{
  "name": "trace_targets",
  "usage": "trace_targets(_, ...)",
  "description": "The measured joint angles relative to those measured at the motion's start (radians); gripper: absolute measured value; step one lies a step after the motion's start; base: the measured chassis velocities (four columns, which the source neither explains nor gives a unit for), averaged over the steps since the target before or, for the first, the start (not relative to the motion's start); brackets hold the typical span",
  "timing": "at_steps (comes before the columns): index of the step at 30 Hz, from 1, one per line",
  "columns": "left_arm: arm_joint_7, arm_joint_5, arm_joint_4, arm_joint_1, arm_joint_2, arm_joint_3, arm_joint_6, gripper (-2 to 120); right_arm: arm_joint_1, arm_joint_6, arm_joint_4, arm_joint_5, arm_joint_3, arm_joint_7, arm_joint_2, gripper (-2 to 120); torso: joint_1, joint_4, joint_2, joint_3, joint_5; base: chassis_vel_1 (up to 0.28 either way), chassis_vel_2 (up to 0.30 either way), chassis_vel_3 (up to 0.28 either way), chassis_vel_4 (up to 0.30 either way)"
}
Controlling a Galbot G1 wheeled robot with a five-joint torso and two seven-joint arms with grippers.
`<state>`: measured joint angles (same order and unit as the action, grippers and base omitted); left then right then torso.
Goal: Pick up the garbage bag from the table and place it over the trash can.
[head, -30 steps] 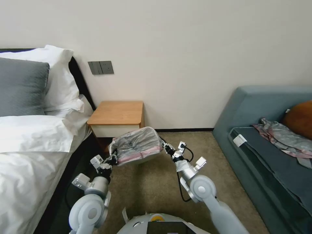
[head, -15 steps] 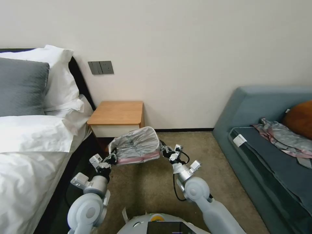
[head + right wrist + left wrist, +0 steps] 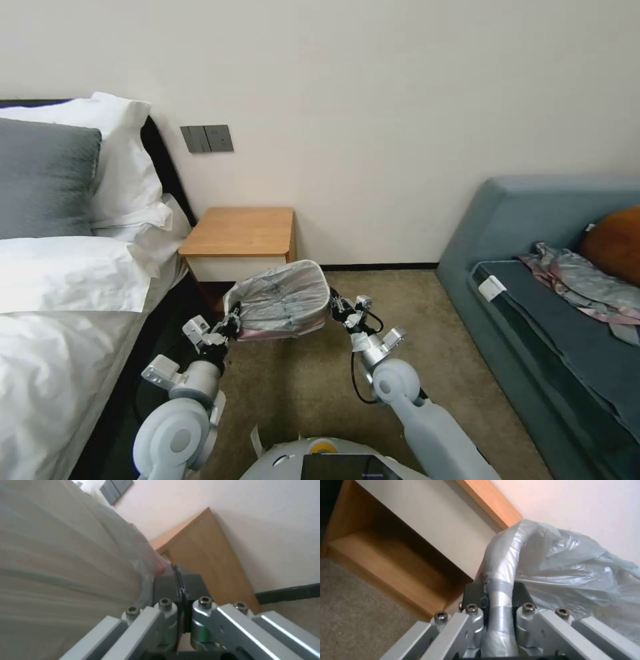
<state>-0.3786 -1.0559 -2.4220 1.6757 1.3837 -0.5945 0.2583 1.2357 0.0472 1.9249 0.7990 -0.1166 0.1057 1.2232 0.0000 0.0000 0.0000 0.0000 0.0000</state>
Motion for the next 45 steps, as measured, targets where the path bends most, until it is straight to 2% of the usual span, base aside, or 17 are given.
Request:
trace_targets(20, 0.004, -0.064, -0.005, -0.007, -0.004, 0.003, 0.021, 5, -0.017, 0.034, -0.064, -0.092, -0.009, -0.003, -0.013, 0, 0.0, 0.0, 0.0, 0.0, 0.0, 0.0, 0.0, 0.0, 0.0)
trace_targets(35, 0.005, -0.077, -0.004, -0.009, -0.002, 0.012, 0.029, 5, -0.009, 0.066, -0.062, -0.154, -0.012, -0.063, -0.022, 0, 0.0, 0.0, 0.0, 0.0, 0.0001, 0.0, 0.0, 0.0, 0.0)
trace_targets(38, 0.006, -0.073, 0.002, -0.013, -0.004, 0.01, 0.029, 5, 0.001, 0.06, -0.041, -0.152, -0.015, -0.074, -0.026, 5, 0.0, 0.0001, 0.0, 0.0, -0.0001, 0.0, 0.0, 0.0, 0.0)
trace_targets(41, 0.007, -0.068, 0.012, -0.021, -0.007, 0.006, 0.027, 5, 0.017, 0.059, -0.029, -0.156, -0.02, -0.075, -0.042, 18, 0.0, 0.0001, 0.0, 0.0, 0.0, 0.0, 0.0, 0.0, 0.0)
trace_targets(42, 0.007, -0.068, 0.012, -0.021, -0.007, 0.006, 0.027, 5, 0.017, 0.059, -0.029, -0.156, -0.02, -0.075, -0.042, 18, 0.0, 0.0001, 0.0, 0.0, 0.0, 0.0, 0.0, 0.0, 0.0)
trace_targets(45, 0.008, -0.066, 0.02, -0.027, -0.01, 0.003, 0.026, 5, 0.038, 0.064, -0.027, -0.144, -0.037, -0.069, -0.068, 33, 0.0, 0.0, 0.0, 0.0, -0.0001, 0.0, 0.0, 0.0, 0.0)
